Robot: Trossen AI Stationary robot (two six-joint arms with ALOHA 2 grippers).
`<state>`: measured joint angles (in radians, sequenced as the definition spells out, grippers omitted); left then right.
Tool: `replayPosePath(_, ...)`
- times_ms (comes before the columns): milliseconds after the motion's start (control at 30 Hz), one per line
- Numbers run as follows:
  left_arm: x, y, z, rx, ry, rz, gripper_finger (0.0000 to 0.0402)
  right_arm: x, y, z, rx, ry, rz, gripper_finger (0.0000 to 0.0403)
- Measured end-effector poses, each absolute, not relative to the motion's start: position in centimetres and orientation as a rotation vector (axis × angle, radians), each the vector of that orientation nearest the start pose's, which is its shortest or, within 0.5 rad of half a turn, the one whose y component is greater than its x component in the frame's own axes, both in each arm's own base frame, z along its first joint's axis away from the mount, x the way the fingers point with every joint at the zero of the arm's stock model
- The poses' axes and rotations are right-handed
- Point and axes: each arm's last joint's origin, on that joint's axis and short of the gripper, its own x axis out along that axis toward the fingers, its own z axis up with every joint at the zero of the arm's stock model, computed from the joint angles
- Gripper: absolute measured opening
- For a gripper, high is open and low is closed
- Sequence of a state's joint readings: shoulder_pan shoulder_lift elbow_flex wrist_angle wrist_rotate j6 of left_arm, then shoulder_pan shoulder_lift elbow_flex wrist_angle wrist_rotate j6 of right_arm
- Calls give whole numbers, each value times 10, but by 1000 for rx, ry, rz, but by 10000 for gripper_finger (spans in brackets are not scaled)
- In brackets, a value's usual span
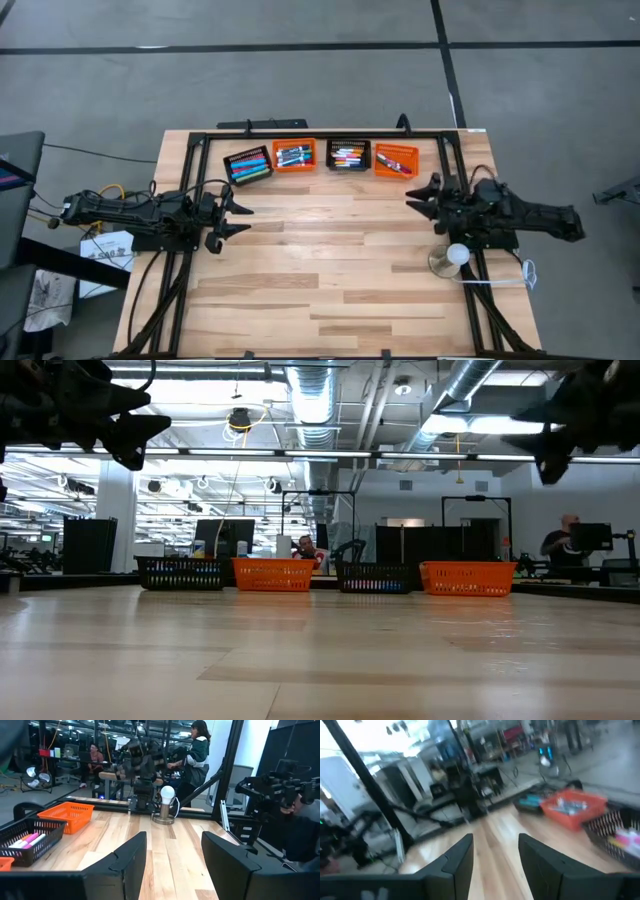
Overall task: Pick & Place Markers
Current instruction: Return to home position
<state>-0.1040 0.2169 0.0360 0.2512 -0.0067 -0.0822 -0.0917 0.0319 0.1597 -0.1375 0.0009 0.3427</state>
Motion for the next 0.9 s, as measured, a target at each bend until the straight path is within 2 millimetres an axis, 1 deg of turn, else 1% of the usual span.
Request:
replayPosePath(67,110,-11,182,-86,-66,-99,190,91,-8,191,329,39,-99,147)
replayPosePath(233,110,-11,182,-54,-69,-98,190,90,-8,185,241,23,-94,151)
replayPosePath(333,110,-11,182,-35,-70,-97,190,91,-9,184,222,24,-89,152)
replayPosePath(467,110,-11,182,-32,-64,-97,190,92,-8,175,221,62,-66,151)
replayPosePath(567,110,-11,181,-9,-63,-96,190,95,-8,170,211,27,-63,149)
replayPosePath(667,110,-10,183,-2,-78,-80,190,97,-9,168,174,-25,-56,148)
replayPosePath(800,111,-2,183,-26,-83,-1,190,97,-11,168,147,-28,-74,151)
replayPosePath(900,110,4,184,-36,-91,-8,190,96,-13,168,147,-30,-98,153)
